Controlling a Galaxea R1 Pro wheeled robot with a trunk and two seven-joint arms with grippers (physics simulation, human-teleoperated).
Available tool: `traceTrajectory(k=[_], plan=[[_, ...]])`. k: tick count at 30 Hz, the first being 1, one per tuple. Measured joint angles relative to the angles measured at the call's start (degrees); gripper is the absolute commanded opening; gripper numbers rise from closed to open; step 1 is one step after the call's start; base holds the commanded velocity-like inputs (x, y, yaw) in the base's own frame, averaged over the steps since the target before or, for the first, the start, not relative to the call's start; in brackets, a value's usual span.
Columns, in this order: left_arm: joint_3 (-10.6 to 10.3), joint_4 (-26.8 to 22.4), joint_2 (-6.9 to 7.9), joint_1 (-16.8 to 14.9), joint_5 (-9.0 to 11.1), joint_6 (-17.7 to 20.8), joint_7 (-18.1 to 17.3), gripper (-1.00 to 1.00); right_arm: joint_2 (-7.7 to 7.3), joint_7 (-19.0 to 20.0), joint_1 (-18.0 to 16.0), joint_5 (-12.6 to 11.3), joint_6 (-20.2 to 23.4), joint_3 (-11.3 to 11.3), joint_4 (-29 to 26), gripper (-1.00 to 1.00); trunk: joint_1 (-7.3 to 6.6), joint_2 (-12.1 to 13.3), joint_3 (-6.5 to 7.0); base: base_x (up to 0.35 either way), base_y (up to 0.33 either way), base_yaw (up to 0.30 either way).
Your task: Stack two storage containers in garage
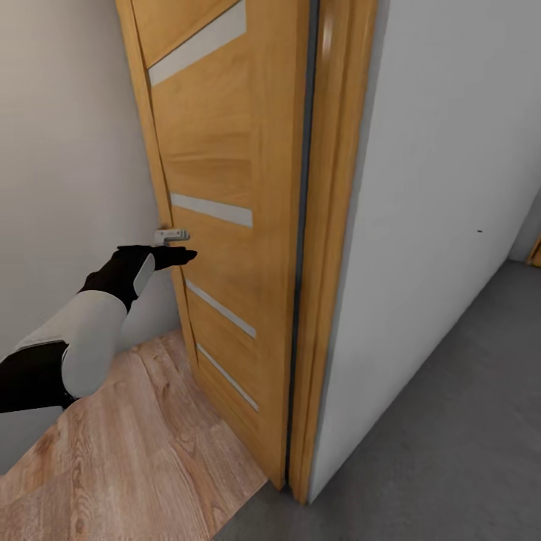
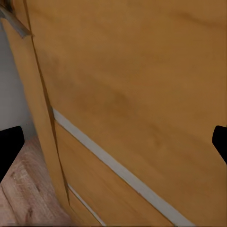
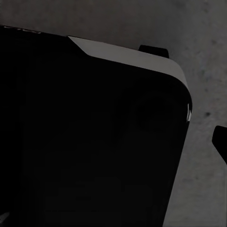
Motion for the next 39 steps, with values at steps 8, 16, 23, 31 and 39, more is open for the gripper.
traceTrajectory(k=[8, 16, 23, 31, 39], plan=[[0.00, 0.00, -0.05, 0.00, 0.03, 0.00, 0.02, 1.00, 0.09, -0.04, 0.00, 0.02, 0.01, 0.00, 0.00, 1.00, 0.00, 0.00, -0.63, -0.001, 0.000, 0.144], [0.07, 0.18, 0.14, 0.00, -0.05, 0.14, 0.13, 1.00, 0.00, -0.01, 0.00, -0.01, 0.01, 0.00, 0.00, 1.00, 0.00, 0.00, -1.23, 0.000, 0.000, 0.139], [0.14, 0.64, 0.27, 0.22, -0.11, 0.47, 0.30, 1.00, -0.09, 0.00, 0.00, -0.05, 0.00, 0.00, 0.08, 1.00, 0.00, 0.00, -1.37, 0.000, 0.000, 0.034], [0.28, 0.86, 0.42, 7.77, -0.12, 0.70, 0.78, 1.00, -0.08, -0.04, 0.00, -0.02, 0.02, 0.00, 0.17, 1.00, 0.00, 0.00, -1.39, 0.000, 0.000, 0.003], [0.47, 3.65, 0.43, 14.54, 0.33, 0.08, 2.44, 1.00, -0.09, -0.07, 0.00, 0.02, 0.06, 0.00, 0.18, 1.00, 0.00, 0.00, -1.39, 0.000, 0.000, 0.000]])
